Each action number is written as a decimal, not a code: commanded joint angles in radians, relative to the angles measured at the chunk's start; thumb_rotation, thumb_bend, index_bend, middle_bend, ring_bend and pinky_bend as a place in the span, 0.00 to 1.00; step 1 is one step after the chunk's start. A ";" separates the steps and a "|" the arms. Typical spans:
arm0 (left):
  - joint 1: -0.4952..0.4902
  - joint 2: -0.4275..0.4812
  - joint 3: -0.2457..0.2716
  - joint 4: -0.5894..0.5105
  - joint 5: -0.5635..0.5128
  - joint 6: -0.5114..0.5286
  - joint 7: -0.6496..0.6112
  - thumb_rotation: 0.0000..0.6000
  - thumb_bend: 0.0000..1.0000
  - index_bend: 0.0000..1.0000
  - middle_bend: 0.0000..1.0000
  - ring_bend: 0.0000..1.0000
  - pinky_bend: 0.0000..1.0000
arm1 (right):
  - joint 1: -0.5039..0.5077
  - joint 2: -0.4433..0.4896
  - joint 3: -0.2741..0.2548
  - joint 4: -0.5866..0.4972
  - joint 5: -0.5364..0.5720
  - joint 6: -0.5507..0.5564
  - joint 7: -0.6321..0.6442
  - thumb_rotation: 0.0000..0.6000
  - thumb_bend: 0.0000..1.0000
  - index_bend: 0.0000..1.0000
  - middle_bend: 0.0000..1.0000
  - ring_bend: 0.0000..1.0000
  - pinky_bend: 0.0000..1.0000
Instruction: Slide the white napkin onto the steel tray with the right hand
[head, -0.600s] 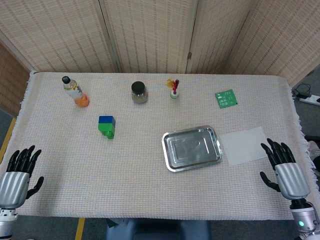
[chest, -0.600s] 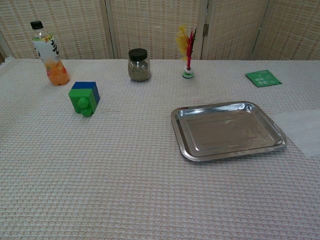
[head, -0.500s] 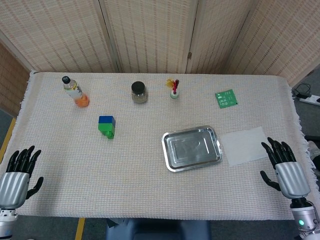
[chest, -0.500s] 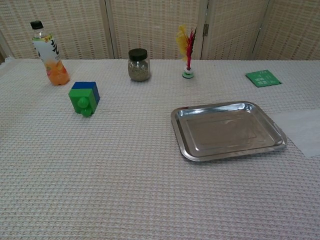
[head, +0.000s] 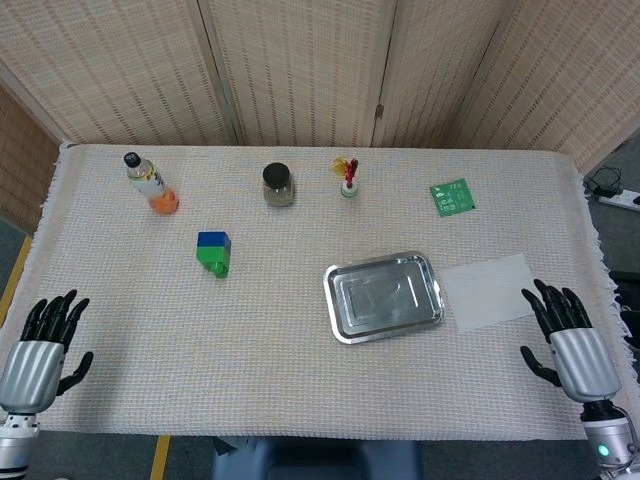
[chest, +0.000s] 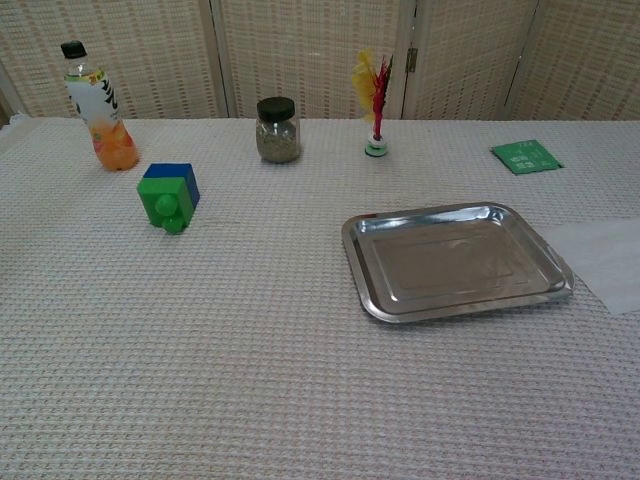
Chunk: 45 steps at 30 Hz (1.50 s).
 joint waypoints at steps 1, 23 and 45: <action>0.002 0.004 0.000 -0.004 -0.001 0.004 -0.009 1.00 0.43 0.00 0.00 0.00 0.00 | 0.007 -0.014 -0.005 0.021 -0.003 -0.017 -0.028 1.00 0.39 0.08 0.00 0.00 0.00; -0.012 -0.027 -0.016 0.040 -0.034 -0.019 0.036 1.00 0.45 0.00 0.00 0.00 0.00 | 0.104 -0.304 -0.053 0.675 -0.026 -0.169 0.482 1.00 0.40 0.27 0.00 0.00 0.00; -0.010 -0.047 -0.027 0.046 -0.061 -0.012 0.078 1.00 0.45 0.00 0.00 0.00 0.00 | 0.147 -0.516 -0.016 1.028 0.030 -0.214 0.426 1.00 0.39 0.29 0.00 0.00 0.00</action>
